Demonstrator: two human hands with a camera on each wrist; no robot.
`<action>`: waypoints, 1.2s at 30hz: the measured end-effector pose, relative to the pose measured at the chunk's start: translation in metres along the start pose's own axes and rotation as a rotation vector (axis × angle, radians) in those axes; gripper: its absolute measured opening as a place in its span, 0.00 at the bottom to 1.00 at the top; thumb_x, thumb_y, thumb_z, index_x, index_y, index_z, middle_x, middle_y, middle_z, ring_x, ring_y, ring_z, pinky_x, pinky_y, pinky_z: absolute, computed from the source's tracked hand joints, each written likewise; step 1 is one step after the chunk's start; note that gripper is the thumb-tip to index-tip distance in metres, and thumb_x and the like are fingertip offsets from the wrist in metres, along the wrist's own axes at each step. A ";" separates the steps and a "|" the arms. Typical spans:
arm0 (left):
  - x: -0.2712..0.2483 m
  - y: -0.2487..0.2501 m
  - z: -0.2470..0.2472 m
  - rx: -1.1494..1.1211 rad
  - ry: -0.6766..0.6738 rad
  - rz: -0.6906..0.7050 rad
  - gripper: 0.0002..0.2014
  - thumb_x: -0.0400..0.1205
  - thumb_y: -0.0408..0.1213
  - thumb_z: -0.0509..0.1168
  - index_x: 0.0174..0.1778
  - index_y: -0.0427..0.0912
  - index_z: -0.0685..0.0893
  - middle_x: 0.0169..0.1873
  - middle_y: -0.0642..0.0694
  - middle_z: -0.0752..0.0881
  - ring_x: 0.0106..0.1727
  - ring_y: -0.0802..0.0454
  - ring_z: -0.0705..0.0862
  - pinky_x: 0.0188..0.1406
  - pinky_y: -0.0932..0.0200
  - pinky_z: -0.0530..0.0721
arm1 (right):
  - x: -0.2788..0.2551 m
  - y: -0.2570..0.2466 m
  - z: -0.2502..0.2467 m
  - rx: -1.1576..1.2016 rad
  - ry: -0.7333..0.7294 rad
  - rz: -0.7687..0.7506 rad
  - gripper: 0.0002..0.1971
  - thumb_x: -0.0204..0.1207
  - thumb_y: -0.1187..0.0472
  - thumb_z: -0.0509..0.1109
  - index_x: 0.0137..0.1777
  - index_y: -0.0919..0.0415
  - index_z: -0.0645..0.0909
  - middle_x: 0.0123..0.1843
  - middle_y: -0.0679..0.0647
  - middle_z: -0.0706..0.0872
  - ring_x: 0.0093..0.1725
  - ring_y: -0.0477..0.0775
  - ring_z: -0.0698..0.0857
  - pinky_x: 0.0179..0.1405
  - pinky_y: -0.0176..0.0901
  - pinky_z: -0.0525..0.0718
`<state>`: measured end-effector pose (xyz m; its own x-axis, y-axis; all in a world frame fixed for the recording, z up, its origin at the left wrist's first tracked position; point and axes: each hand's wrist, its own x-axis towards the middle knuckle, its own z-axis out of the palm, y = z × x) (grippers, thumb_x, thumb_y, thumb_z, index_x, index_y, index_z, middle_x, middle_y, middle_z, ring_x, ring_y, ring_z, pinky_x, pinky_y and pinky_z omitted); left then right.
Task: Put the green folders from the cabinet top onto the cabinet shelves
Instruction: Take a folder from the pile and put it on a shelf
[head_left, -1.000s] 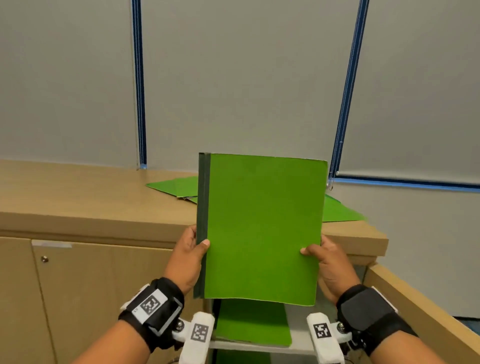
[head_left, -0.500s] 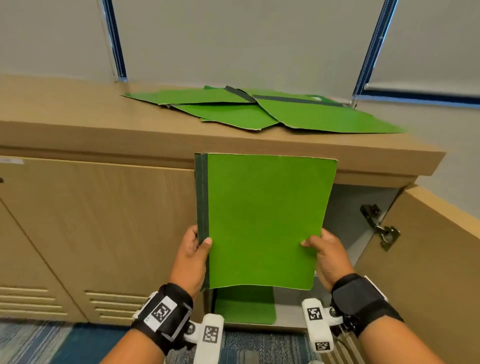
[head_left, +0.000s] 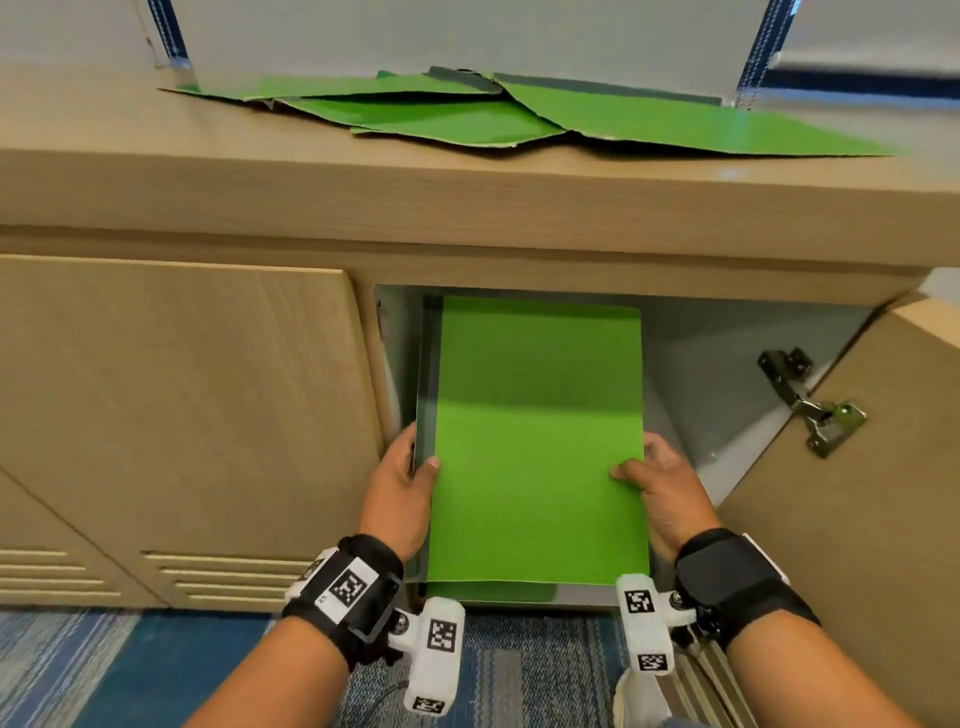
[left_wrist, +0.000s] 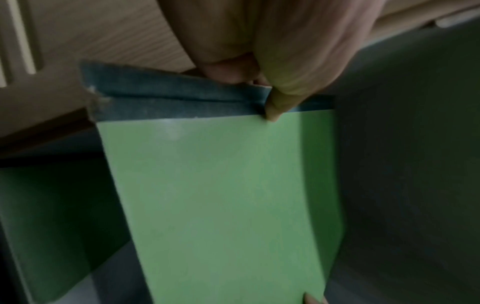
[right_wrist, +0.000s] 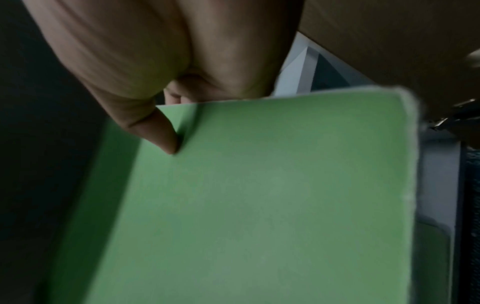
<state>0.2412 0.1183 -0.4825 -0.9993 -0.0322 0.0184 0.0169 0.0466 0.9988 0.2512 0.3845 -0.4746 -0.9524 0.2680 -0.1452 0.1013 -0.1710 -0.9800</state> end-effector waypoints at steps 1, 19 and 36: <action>0.005 -0.003 0.001 0.023 0.007 -0.019 0.27 0.84 0.27 0.62 0.80 0.44 0.65 0.77 0.47 0.72 0.73 0.60 0.71 0.72 0.65 0.69 | 0.008 0.000 0.001 0.000 0.017 -0.015 0.21 0.71 0.83 0.61 0.59 0.63 0.75 0.49 0.63 0.87 0.41 0.60 0.86 0.43 0.51 0.84; 0.041 -0.013 0.019 1.336 -0.589 0.278 0.30 0.85 0.49 0.59 0.83 0.56 0.57 0.85 0.47 0.51 0.85 0.43 0.48 0.84 0.40 0.46 | 0.073 0.008 0.024 -0.305 0.067 -0.019 0.20 0.74 0.82 0.63 0.62 0.64 0.81 0.49 0.49 0.85 0.51 0.52 0.80 0.38 0.30 0.81; 0.064 -0.026 0.021 1.366 -0.494 0.224 0.34 0.81 0.50 0.64 0.82 0.59 0.58 0.83 0.46 0.59 0.85 0.42 0.53 0.84 0.41 0.45 | 0.112 0.040 0.038 -0.550 -0.031 0.022 0.26 0.71 0.69 0.74 0.70 0.55 0.78 0.63 0.59 0.84 0.61 0.58 0.82 0.58 0.42 0.76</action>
<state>0.1759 0.1358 -0.5083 -0.8945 0.4265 -0.1342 0.4064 0.9007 0.1536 0.1375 0.3722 -0.5249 -0.9556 0.2405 -0.1703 0.2484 0.3464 -0.9046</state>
